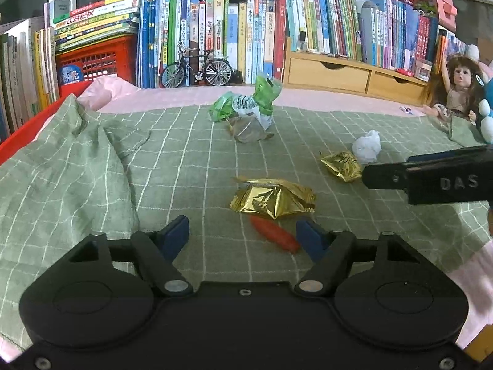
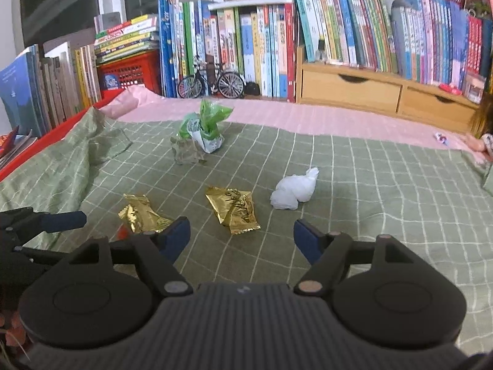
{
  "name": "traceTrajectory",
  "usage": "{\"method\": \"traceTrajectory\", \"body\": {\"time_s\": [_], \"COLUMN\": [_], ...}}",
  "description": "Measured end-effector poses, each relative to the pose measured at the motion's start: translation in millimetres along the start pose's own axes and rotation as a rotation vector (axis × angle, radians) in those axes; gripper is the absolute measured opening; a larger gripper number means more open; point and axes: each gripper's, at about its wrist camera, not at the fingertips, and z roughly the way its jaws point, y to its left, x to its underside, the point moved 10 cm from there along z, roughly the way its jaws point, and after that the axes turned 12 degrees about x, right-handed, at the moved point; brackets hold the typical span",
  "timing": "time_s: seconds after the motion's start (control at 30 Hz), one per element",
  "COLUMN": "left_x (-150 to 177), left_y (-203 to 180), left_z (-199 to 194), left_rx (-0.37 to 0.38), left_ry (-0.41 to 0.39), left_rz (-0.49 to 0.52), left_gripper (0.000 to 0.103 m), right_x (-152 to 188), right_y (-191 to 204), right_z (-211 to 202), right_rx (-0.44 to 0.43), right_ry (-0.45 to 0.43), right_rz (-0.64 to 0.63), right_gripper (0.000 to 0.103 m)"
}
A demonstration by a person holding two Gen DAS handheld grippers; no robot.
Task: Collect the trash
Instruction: 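Grasp the red candy with the left tool while the right tool grasps a gold foil candy, then carry the red candy and gold foil candy down into the bin with both tools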
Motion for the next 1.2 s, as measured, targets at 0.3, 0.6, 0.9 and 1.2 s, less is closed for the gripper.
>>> {"method": "traceTrajectory", "body": {"time_s": [0.3, 0.6, 0.9, 1.2], "left_x": [-4, -5, -5, 4], "left_y": [-4, -7, -17, -31], "left_z": [12, 8, -18, -49], "left_rx": [0.036, 0.100, 0.119, 0.140], "left_ry": [0.008, 0.008, -0.022, -0.054], "left_rz": [0.018, -0.043, -0.017, 0.023], "left_gripper": [0.050, 0.010, 0.010, 0.010], "right_x": [-5, -1, 7, 17], "right_y": [17, 24, 12, 7], "right_z": [36, 44, 16, -25], "right_rx": [0.005, -0.006, -0.023, -0.050], "right_ry": [0.038, 0.069, 0.041, -0.006], "right_rz": [-0.052, -0.054, -0.021, -0.014], "right_gripper": [0.081, 0.036, 0.035, 0.035]}}
